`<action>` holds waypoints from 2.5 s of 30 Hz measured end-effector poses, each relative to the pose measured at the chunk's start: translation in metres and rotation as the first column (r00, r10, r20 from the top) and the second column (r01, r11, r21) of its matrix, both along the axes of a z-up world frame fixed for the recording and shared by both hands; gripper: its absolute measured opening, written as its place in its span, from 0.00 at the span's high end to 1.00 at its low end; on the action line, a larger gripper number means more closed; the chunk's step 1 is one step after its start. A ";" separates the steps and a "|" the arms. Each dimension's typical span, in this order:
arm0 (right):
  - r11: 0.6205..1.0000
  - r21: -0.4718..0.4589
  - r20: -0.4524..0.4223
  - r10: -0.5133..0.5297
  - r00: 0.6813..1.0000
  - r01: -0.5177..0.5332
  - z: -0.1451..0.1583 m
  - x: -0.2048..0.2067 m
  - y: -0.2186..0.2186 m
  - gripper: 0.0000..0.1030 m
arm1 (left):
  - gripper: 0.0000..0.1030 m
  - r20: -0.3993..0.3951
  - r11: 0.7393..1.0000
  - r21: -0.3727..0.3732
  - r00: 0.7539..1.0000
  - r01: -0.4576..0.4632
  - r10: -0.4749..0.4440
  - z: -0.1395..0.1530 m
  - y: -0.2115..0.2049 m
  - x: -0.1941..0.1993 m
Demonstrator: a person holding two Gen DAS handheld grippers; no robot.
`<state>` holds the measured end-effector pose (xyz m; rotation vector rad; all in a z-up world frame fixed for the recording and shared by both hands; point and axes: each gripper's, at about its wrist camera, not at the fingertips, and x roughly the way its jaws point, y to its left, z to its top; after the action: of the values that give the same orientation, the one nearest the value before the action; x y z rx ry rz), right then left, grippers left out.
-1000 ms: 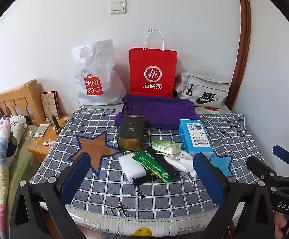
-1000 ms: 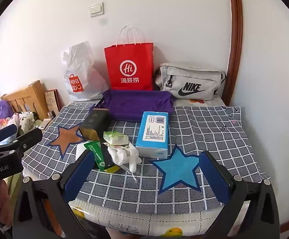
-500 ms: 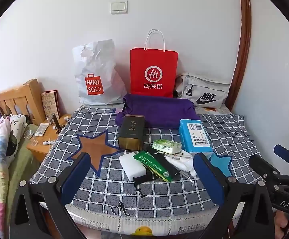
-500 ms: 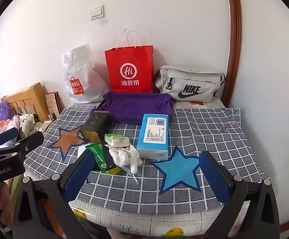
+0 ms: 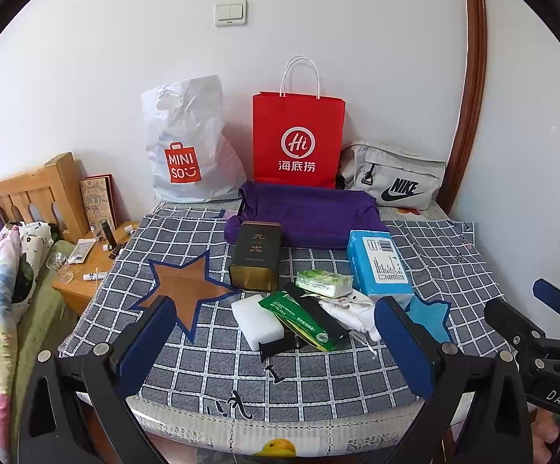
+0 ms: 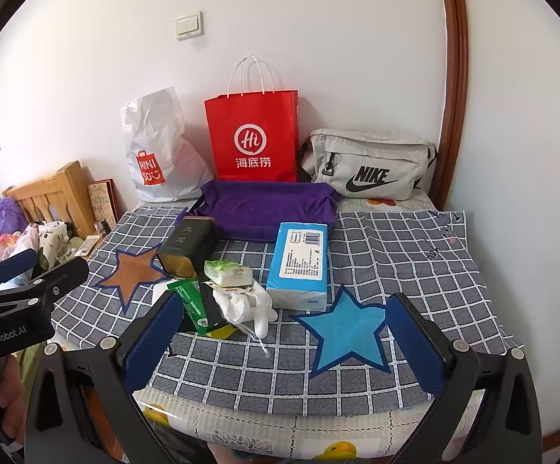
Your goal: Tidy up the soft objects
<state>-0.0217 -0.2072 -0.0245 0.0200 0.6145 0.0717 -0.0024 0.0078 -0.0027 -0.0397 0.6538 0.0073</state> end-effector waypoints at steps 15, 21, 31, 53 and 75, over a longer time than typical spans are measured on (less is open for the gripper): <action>1.000 0.000 0.005 0.002 1.000 -0.002 0.004 0.000 0.001 0.00 | 0.00 -0.001 1.000 0.001 1.000 -0.003 0.003 0.001 -0.002 -0.001; 1.000 0.003 0.008 0.001 1.000 -0.001 0.007 -0.001 0.001 0.00 | 0.00 -0.002 1.000 0.001 1.000 -0.002 0.002 0.001 -0.002 -0.004; 1.000 0.007 0.011 -0.002 1.000 0.002 0.006 -0.001 -0.001 0.00 | 0.00 -0.003 1.000 0.003 1.000 -0.001 0.001 0.001 -0.001 -0.004; 1.000 0.007 0.016 -0.001 1.000 0.001 0.003 -0.002 0.000 0.00 | 0.00 -0.005 1.000 0.009 1.000 0.000 0.000 0.002 0.001 -0.006; 1.000 0.022 0.014 0.007 1.000 -0.007 -0.008 0.006 -0.001 0.00 | 0.00 -0.042 1.000 0.024 0.999 -0.011 0.012 -0.009 0.008 0.013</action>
<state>-0.0154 -0.2084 -0.0322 0.0384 0.5999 0.0854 0.0107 0.0159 -0.0114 -0.0203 0.6959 0.0271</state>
